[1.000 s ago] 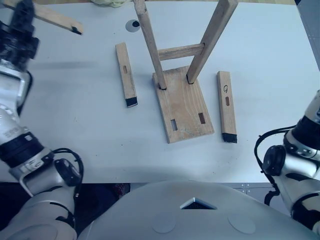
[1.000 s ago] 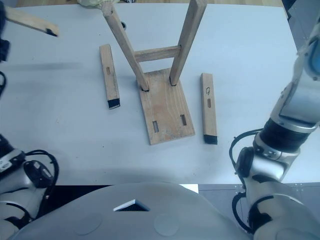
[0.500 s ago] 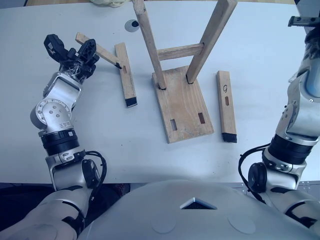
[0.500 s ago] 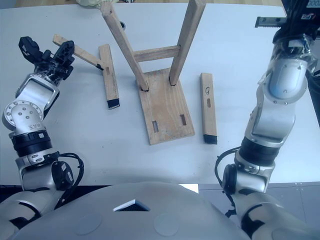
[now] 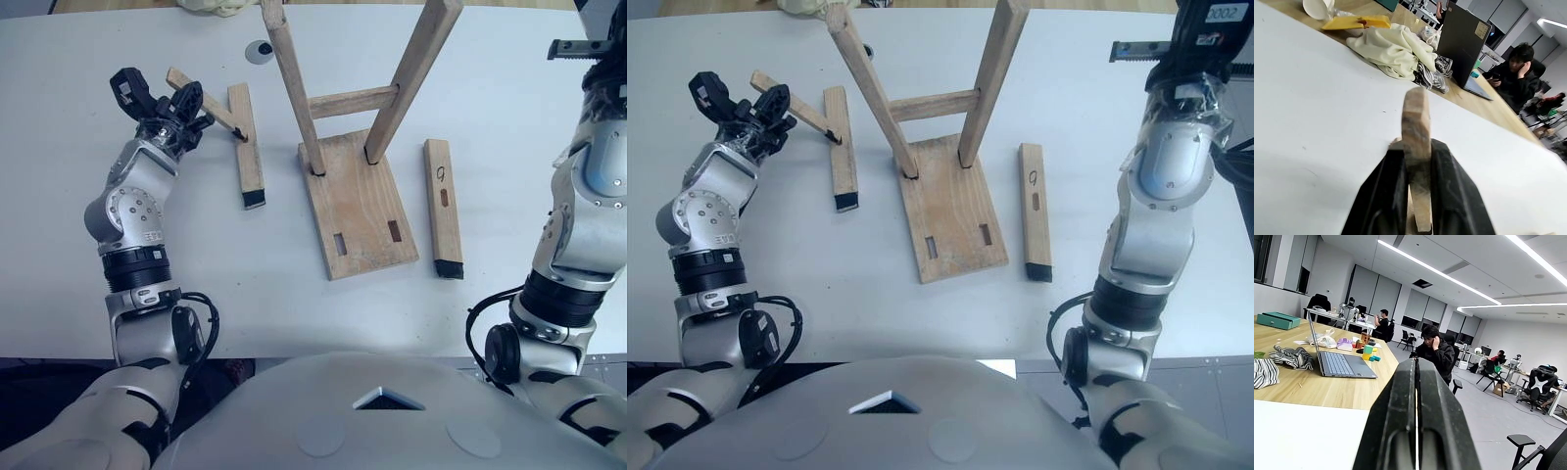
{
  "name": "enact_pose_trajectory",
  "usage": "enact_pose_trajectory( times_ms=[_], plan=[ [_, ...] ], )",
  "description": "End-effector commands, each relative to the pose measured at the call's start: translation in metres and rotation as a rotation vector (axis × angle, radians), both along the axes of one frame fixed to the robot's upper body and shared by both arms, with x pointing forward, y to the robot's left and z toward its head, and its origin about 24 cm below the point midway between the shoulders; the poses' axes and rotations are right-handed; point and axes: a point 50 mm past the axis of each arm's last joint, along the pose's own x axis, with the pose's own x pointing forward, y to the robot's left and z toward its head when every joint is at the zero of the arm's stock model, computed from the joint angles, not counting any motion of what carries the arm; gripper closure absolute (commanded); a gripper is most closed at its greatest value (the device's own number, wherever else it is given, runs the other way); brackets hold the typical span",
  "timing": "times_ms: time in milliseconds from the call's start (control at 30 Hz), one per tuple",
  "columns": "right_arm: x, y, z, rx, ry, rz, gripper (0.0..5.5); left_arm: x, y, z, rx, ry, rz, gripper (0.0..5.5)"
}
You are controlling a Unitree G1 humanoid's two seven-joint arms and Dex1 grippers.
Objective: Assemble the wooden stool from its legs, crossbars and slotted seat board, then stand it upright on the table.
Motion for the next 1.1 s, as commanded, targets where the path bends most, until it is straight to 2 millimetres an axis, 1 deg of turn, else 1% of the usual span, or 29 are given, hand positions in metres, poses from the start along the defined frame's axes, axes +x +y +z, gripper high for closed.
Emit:
enact_pose_trajectory(
  times_ms=[33,67,200,333,467,533,633,700,833,900,933,1000,1100],
  plan=[
    [-0.003,0.005,-0.002,0.003,-0.002,-0.003,5.5,-0.004,0.007,-0.022,0.206,0.14,0.046,5.13],
    [-0.002,0.007,-0.001,0.0,-0.005,-0.003,5.5,-0.003,0.005,-0.023,0.226,0.145,0.045,5.13],
    [-0.001,0.01,-0.002,-0.002,-0.01,0.0,5.5,-0.002,-0.004,-0.039,0.24,0.188,0.007,5.13],
    [-0.001,0.009,-0.003,0.012,-0.01,-0.006,5.5,-0.001,0.002,-0.059,0.217,0.252,0.029,5.13],
    [-0.001,0.008,-0.005,0.011,-0.008,-0.009,5.5,-0.015,0.007,-0.087,0.231,0.344,0.022,5.13],
    [-0.002,0.007,-0.005,0.012,-0.007,-0.012,5.5,-0.021,0.007,-0.098,0.261,0.376,-0.009,5.13],
    [-0.002,0.007,-0.006,0.018,-0.009,-0.019,5.5,-0.024,-0.008,-0.103,0.34,0.367,-0.117,5.13],
    [-0.002,0.007,-0.007,0.022,-0.008,-0.02,5.5,-0.026,-0.015,-0.106,0.38,0.356,-0.153,5.13],
    [0.0,0.006,-0.01,0.028,0.0,-0.014,5.5,-0.046,-0.016,-0.13,0.398,0.409,-0.137,5.13],
    [0.001,0.005,-0.011,0.029,0.004,-0.01,5.5,-0.053,-0.014,-0.137,0.397,0.425,-0.124,5.13],
    [0.002,0.004,-0.011,0.029,0.006,-0.007,5.5,-0.055,-0.014,-0.139,0.4,0.417,-0.119,5.13],
    [0.005,0.002,-0.011,0.041,0.008,-0.004,5.5,-0.051,-0.016,-0.134,0.41,0.369,-0.119,5.13],
    [0.012,-0.005,-0.005,0.049,0.003,0.014,5.5,-0.04,-0.027,-0.12,0.404,0.279,-0.108,5.13]
  ],
)
